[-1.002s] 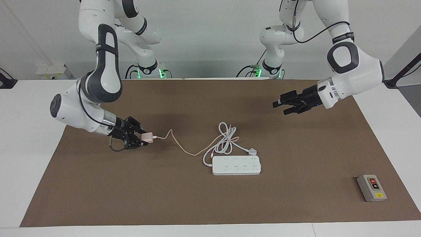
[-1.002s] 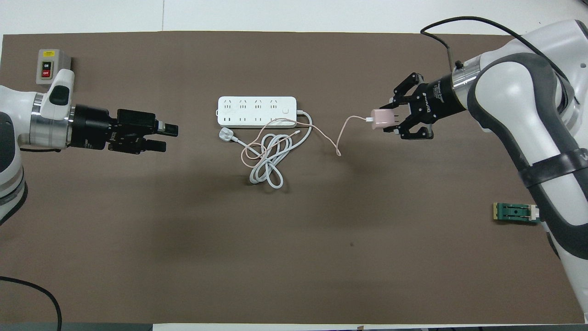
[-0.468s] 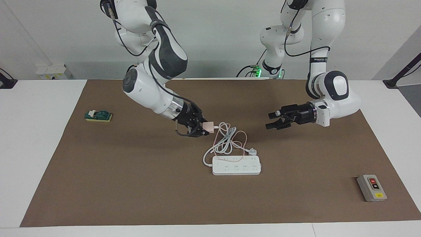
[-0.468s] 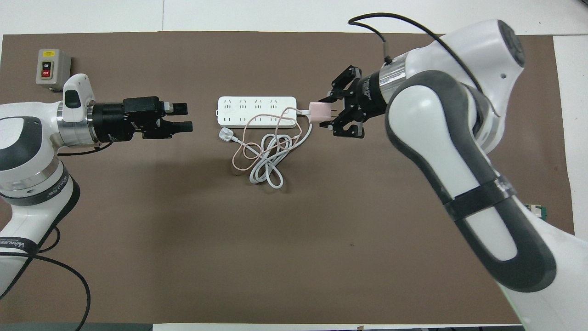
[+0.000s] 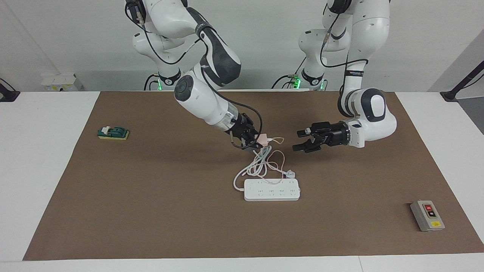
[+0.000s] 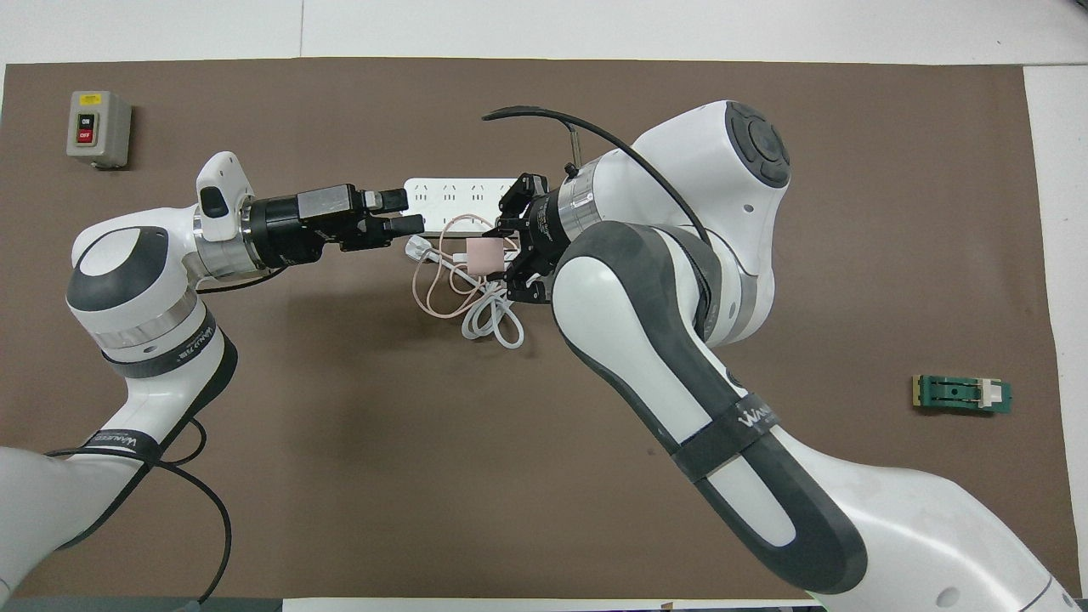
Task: Plug charger into power strip
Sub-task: 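Carry the charger to the left gripper while the left gripper reaches it, then close the left gripper on the charger and open the right gripper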
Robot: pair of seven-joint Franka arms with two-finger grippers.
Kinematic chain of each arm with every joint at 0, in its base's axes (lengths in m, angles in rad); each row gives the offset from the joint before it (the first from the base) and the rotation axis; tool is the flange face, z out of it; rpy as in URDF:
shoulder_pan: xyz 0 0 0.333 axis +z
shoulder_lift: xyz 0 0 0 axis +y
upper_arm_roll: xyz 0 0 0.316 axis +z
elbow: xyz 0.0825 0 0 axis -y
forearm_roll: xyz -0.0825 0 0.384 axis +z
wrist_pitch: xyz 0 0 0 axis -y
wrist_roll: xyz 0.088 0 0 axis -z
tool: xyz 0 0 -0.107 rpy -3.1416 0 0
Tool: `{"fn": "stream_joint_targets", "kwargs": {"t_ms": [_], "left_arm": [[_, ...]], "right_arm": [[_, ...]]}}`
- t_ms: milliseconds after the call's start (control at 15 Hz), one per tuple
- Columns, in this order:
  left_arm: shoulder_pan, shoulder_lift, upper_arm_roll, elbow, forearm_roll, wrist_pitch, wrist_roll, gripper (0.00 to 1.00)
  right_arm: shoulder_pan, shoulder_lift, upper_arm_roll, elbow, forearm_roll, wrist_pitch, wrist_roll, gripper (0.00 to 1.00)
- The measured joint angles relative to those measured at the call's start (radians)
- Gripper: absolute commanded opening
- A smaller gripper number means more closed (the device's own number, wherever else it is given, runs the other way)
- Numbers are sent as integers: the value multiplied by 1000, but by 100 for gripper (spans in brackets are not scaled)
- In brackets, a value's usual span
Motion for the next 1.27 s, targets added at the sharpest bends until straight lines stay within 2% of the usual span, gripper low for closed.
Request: {"fn": "stream_joint_targets", "kwargs": {"t_ms": [534,935,1269], "left_arm": [[-72,0,0,-41,0,19,154,100],[-80,-1,-2,-65,0,16,150,100],[-103,-4,-6,-73,0,9,61,100]], "right_arm": [[8,1,-1,0,0,1,14,0],[8,1,-2,0,0,1,18,0],[8,1,-4,0,0,1,18,0]]}}
